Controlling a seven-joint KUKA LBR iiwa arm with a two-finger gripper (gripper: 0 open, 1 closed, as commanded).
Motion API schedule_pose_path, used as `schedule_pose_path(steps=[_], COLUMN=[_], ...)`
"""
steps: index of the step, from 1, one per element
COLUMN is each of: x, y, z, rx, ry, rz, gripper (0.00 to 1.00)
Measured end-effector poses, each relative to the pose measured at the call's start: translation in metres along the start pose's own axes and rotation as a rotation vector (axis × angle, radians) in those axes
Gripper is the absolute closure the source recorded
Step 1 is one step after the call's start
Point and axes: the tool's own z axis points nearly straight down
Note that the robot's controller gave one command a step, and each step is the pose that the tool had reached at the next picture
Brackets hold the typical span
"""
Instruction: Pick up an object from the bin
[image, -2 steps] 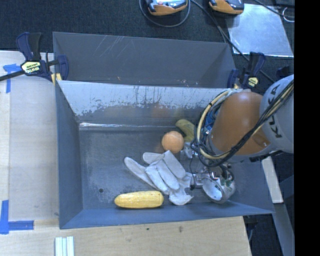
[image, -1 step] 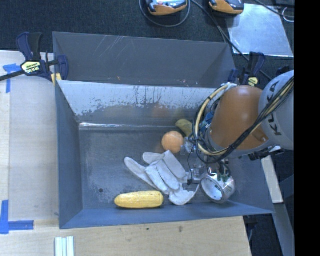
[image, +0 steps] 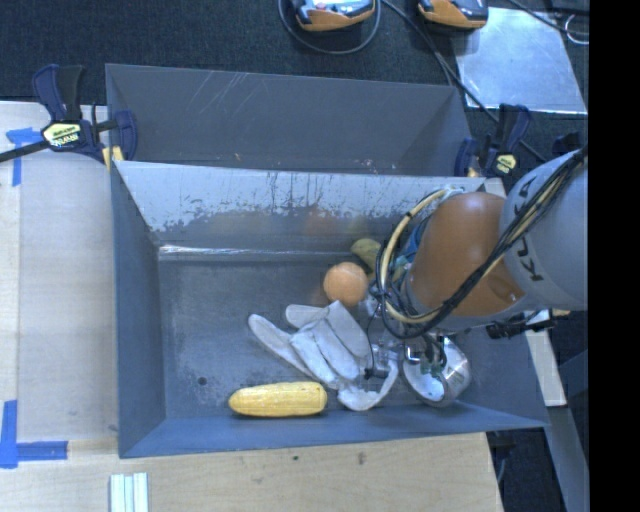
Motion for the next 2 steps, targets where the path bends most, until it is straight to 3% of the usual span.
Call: schedule_pose_path(steps=[1,2], x=[0.015,0.01], y=[0.005,-0.042], z=[0.03,0.029], rx=[0.001,0.0], ry=[0.0,-0.006], rz=[0.055,0.011], gripper=[0.0,1.0])
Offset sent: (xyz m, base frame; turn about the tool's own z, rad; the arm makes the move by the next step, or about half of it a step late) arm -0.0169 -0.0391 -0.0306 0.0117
